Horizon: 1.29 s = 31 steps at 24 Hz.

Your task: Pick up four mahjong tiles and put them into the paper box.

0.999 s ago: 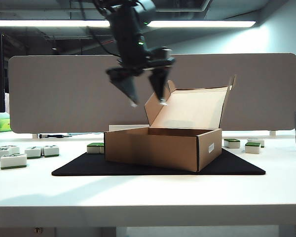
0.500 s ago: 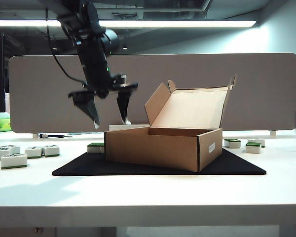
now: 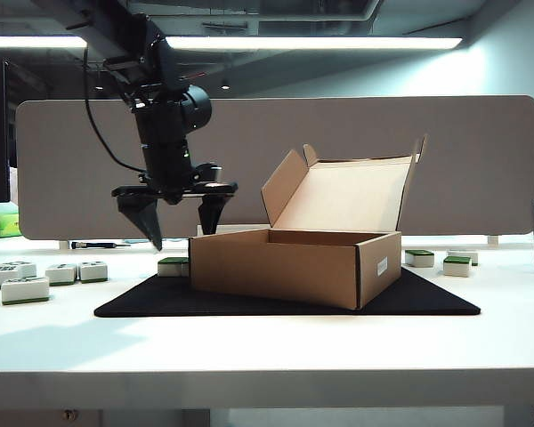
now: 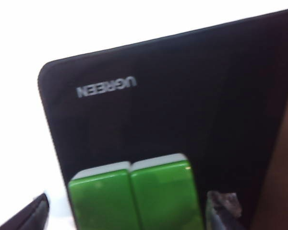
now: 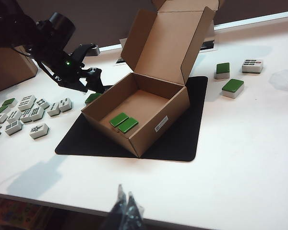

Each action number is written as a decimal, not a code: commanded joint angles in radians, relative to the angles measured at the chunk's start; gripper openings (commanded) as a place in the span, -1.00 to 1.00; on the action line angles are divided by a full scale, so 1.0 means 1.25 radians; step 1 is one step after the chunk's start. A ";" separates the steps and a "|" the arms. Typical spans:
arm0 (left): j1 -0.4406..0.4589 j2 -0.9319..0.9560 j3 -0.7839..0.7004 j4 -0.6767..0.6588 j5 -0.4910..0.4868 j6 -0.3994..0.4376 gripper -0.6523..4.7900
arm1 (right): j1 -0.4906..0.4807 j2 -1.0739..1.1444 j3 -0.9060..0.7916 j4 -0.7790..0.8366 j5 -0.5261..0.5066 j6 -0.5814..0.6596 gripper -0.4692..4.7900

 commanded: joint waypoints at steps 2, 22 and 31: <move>0.001 0.018 -0.006 -0.022 0.014 -0.024 0.74 | 0.000 -0.009 0.003 0.008 0.002 -0.003 -0.83; 0.001 0.030 0.131 -0.088 0.066 -0.059 0.26 | 0.000 -0.009 0.003 0.008 0.022 -0.003 -0.83; -0.098 0.032 0.328 -0.110 0.158 -0.045 0.26 | 0.000 -0.009 0.003 0.008 0.022 -0.003 -0.83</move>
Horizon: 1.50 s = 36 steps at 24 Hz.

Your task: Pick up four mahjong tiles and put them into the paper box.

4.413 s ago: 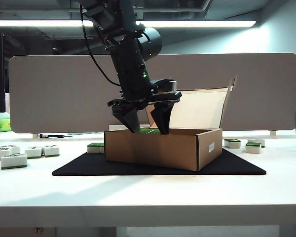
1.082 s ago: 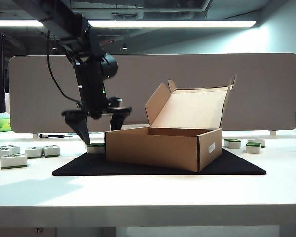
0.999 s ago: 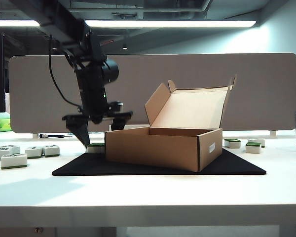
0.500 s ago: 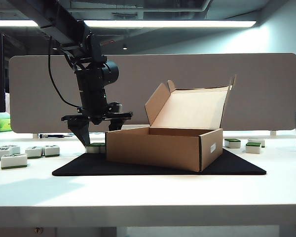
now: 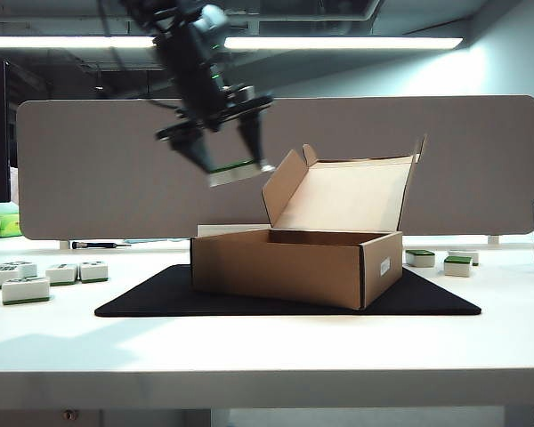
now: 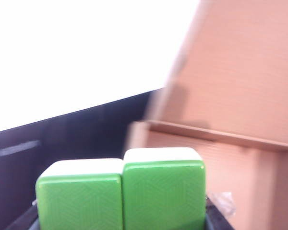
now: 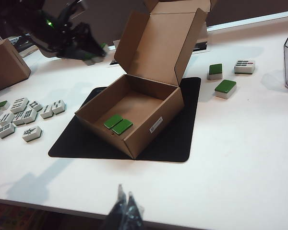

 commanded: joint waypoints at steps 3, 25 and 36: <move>-0.068 0.010 0.002 0.007 0.008 0.028 0.26 | 0.000 -0.009 0.003 0.008 0.001 -0.003 -0.83; -0.150 0.172 0.001 -0.014 -0.058 0.061 0.26 | 0.000 -0.009 0.003 0.001 0.000 -0.003 -0.83; -0.150 0.182 -0.007 -0.022 -0.068 0.061 0.28 | 0.000 -0.009 0.003 0.001 0.000 -0.003 -0.83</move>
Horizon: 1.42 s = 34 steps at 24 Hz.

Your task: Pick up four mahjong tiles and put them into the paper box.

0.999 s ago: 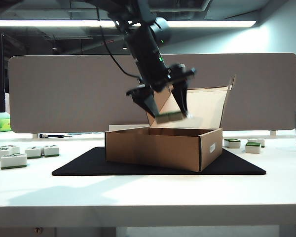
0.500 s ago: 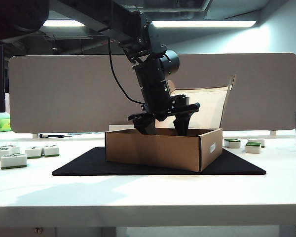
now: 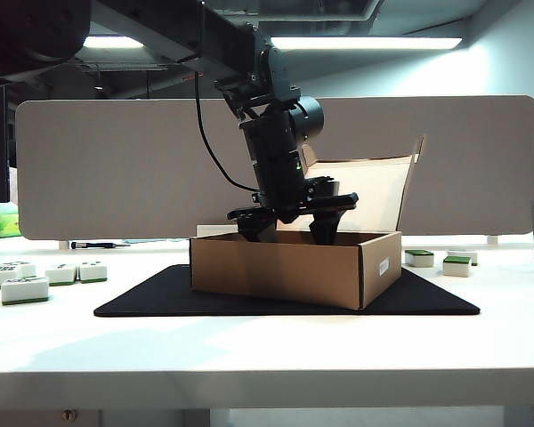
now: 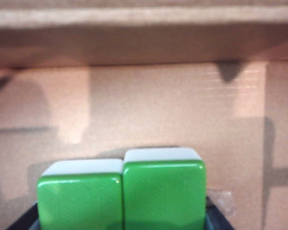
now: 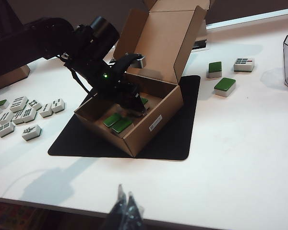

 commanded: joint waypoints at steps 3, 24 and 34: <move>-0.001 0.003 -0.005 -0.004 -0.002 0.002 0.40 | 0.000 -0.009 0.003 0.007 0.000 -0.003 -0.83; -0.006 -0.014 0.063 -0.092 0.000 0.002 0.73 | 0.000 -0.009 0.003 0.007 0.000 -0.003 -0.83; 0.071 -0.198 0.164 -0.222 0.000 0.020 0.46 | 0.000 -0.009 0.003 0.005 0.000 -0.003 -0.83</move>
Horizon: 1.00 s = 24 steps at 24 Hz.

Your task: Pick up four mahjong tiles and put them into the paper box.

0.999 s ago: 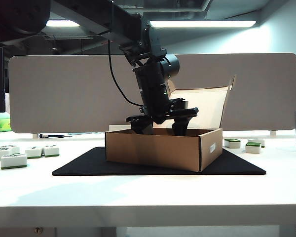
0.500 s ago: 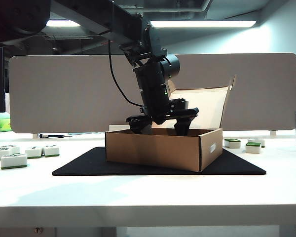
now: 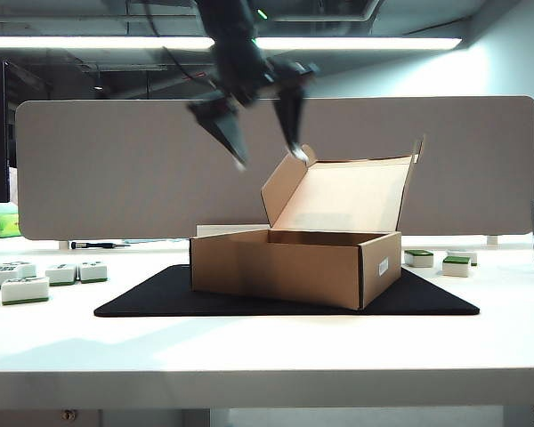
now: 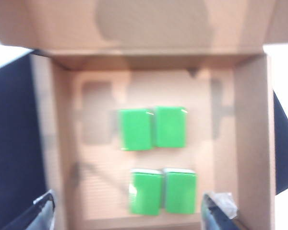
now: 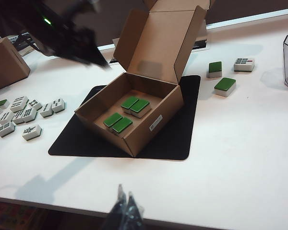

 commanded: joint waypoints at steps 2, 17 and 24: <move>0.049 -0.103 0.002 -0.007 0.000 0.003 0.23 | 0.000 -0.009 0.003 0.000 0.000 -0.003 -0.83; 0.170 -0.500 0.002 -0.008 0.050 0.042 -0.78 | 0.000 -0.009 0.003 -0.001 -0.003 -0.003 -0.83; 0.170 -0.632 -0.024 -0.015 -0.251 0.044 -0.78 | 0.000 -0.009 0.003 -0.001 -0.003 -0.003 -0.83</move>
